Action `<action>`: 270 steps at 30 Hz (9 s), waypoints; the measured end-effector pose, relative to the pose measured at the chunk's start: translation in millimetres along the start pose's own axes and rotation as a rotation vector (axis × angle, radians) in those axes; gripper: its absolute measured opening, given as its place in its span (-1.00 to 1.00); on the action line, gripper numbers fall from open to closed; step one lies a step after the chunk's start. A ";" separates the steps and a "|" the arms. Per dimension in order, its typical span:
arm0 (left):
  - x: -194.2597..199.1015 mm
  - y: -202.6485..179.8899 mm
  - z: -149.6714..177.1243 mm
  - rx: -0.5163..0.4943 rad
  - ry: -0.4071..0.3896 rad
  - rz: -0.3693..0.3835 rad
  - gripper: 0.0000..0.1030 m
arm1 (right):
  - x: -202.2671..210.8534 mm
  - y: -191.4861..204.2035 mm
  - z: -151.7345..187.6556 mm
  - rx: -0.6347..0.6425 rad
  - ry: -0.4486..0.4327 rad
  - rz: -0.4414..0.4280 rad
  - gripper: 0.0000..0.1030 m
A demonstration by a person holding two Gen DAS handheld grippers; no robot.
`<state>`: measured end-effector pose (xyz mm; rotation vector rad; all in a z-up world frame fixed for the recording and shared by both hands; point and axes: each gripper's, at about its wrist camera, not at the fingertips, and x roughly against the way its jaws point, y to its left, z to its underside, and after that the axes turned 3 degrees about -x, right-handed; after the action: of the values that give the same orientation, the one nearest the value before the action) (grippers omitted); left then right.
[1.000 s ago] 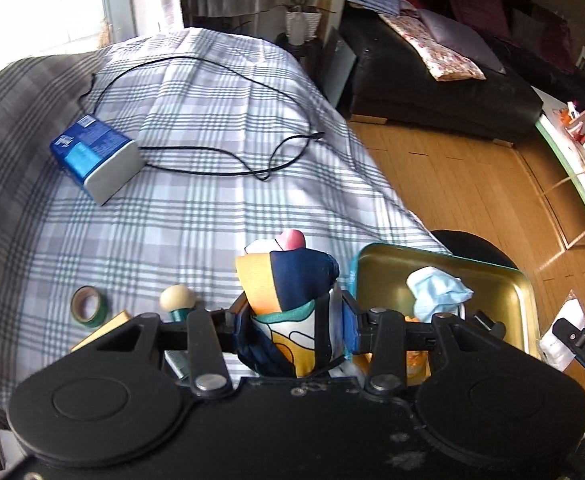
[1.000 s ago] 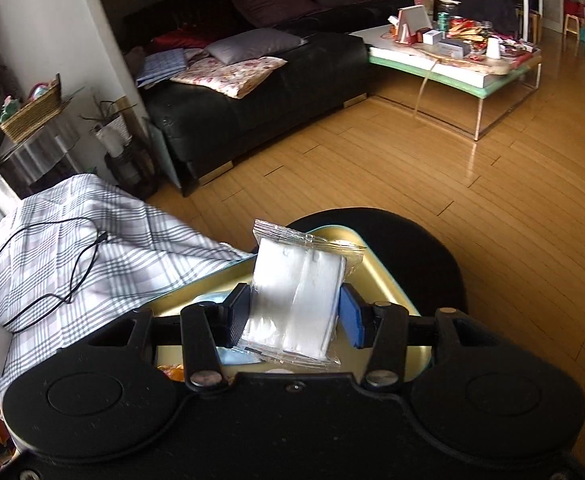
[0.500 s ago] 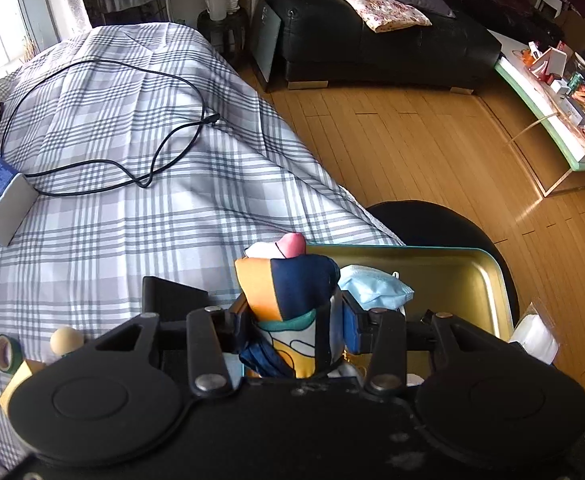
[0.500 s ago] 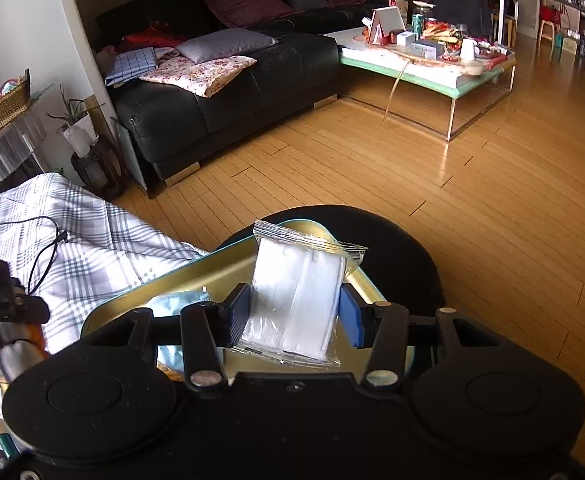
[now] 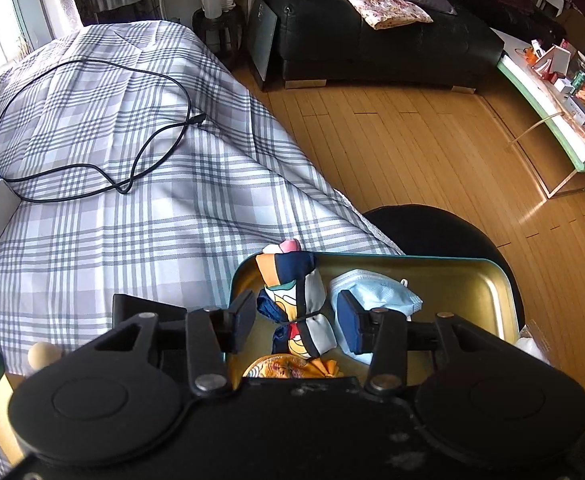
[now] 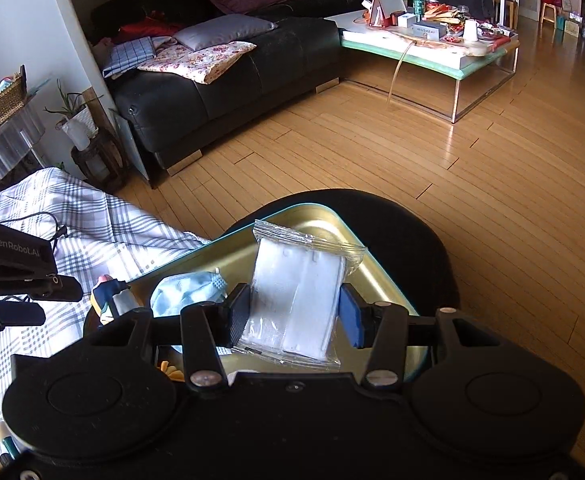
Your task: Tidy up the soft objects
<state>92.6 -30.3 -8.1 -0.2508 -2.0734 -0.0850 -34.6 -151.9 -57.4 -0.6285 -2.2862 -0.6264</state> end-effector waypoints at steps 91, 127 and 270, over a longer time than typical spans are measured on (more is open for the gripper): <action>148.3 268.0 202.3 0.543 -0.049 -0.180 0.72 | 9.9 130.0 39.3 0.454 -0.001 0.109 0.05; 139.9 295.2 213.8 0.691 -0.018 -0.265 0.73 | 54.8 289.4 161.4 0.854 0.145 -0.376 0.05; 99.2 303.5 217.3 0.684 0.099 -0.355 0.75 | 24.9 248.7 232.6 1.677 0.436 -0.800 0.03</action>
<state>-75.3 315.8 -42.6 0.5274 -1.9055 0.3849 -16.1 181.7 -128.0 1.1065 -1.7296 0.8150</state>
